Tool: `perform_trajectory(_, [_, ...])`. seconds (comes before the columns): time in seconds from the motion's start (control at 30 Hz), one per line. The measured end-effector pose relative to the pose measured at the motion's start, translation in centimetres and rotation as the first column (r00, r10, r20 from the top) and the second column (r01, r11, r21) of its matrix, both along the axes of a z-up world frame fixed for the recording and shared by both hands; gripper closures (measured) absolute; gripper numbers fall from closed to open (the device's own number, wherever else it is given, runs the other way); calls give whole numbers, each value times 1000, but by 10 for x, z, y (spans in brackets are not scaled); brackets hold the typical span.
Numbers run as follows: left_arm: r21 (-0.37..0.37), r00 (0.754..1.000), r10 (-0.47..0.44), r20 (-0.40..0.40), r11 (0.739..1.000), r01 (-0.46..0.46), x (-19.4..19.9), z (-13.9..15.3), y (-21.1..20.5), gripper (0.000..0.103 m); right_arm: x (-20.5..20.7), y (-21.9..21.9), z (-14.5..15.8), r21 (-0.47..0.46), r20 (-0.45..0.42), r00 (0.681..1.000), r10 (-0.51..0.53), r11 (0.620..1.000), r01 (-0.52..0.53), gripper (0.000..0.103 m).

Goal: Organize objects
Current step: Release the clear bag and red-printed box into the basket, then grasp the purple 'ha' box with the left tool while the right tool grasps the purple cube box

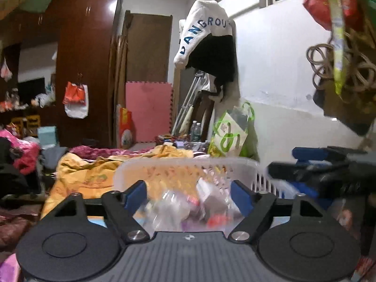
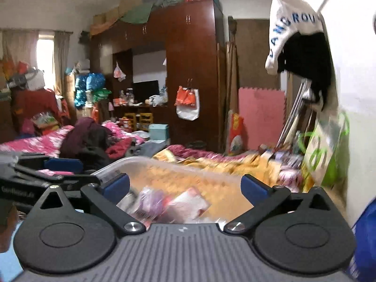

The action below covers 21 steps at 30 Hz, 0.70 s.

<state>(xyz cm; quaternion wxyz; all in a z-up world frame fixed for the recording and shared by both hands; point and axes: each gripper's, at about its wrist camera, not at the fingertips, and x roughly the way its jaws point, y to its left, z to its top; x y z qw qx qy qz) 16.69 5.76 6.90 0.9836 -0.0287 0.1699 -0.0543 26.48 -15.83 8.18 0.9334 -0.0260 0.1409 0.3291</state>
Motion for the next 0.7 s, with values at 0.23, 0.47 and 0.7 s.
perform_trajectory(0.23, [28,993,54,-108,998,-52,-33,-58,11,15,-51,-11,-60,-67,-28,999,31,997,-32,0])
perform_trajectory(0.47, [67,967,75,-242,996,-61,6,-90,9,15,-31,-4,-97,-12,-155,988,11,1000,-13,0])
perform_trajectory(0.7, [72,957,119,-265,992,-103,19,-104,5,44,-34,10,-110,-49,-176,984,-20,999,11,0])
